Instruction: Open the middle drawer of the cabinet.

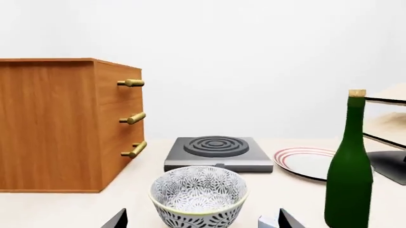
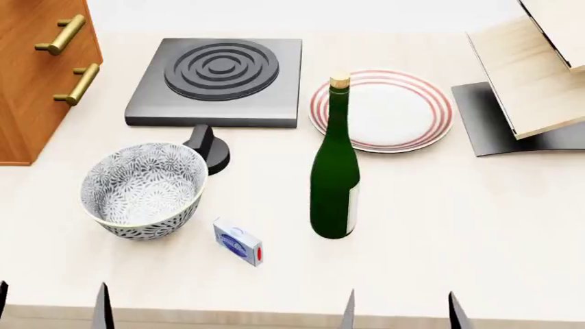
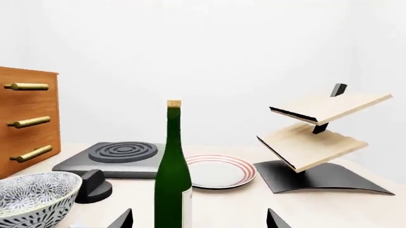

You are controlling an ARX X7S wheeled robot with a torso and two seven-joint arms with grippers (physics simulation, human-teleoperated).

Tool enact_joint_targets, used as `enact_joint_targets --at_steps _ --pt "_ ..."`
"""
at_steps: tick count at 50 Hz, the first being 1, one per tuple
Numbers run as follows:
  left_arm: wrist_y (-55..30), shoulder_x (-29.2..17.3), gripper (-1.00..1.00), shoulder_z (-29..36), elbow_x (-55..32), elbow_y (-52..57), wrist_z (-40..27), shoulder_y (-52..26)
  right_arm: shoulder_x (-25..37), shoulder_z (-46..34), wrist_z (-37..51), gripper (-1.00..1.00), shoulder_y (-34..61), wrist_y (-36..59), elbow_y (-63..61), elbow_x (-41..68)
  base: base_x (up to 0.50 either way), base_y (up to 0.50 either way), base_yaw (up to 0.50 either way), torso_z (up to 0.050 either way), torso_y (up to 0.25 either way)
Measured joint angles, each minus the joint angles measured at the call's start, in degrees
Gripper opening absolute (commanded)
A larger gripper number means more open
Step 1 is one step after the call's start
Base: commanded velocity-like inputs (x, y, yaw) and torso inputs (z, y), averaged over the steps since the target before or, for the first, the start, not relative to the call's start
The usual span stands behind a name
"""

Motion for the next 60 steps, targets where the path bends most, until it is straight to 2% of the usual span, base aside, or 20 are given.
enact_joint_targets --at_steps 15,20,60 --pt "-1.5 -1.71 1.0 1.61 0.93 15.24 -2.36 5.64 1.7 -0.99 2.24 1.0 -5.25 1.72 -14.8 -0.26 0.0 0.0 0.0 0.0 0.0" --pt "-1.63 -2.18 1.0 1.92 0.91 17.76 -2.95 6.62 2.1 -1.22 2.92 1.0 -5.99 2.81 -17.73 -0.26 0.46 0.0 0.0 0.0 0.0" --pt "-2.07 -4.93 1.0 3.91 0.91 21.3 -6.2 7.78 4.72 -3.16 6.28 1.0 -6.45 4.99 -21.41 -0.17 0.5 0.0 0.0 0.0 0.0"
